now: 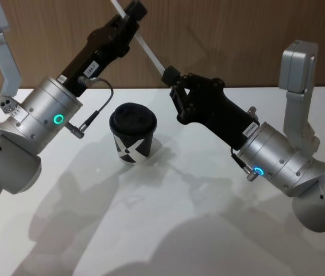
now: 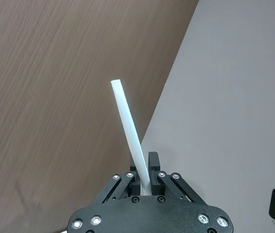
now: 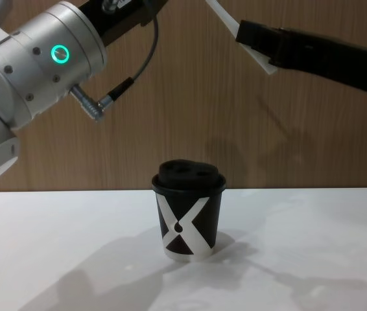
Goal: Pick up the straw with one hand, pass it to the other hand, and insert it into the cup.
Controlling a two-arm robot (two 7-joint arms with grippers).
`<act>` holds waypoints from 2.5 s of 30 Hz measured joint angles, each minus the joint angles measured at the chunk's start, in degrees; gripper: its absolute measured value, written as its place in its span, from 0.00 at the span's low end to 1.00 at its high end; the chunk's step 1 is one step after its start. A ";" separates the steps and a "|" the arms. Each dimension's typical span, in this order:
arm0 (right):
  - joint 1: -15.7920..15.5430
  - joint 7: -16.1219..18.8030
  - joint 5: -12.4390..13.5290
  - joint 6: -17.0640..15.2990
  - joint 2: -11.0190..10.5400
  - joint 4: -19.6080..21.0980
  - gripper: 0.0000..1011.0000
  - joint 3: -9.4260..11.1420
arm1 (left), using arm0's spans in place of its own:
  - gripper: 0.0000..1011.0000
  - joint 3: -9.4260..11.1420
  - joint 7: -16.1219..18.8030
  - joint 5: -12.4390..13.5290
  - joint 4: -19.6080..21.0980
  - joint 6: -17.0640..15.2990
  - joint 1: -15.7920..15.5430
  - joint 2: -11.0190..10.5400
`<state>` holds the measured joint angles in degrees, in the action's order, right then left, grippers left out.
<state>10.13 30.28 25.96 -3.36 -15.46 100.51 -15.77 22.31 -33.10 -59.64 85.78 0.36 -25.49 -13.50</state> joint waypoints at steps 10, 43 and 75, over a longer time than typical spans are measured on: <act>0.00 0.00 0.00 0.00 0.01 0.00 0.00 0.00 | 0.05 0.14 0.51 -0.23 0.18 0.67 0.00 -0.48; 0.00 -0.01 -0.02 -0.03 0.00 -0.03 0.52 0.00 | 0.00 0.78 1.86 -1.24 0.95 2.49 0.06 -2.16; 0.00 0.00 0.00 0.00 0.00 0.00 0.99 0.00 | 0.01 6.32 12.07 17.84 3.78 3.11 -1.02 -7.12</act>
<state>10.13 30.28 25.96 -3.36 -15.46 100.51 -15.77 28.63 -21.02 -41.80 89.57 3.47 -26.51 -20.62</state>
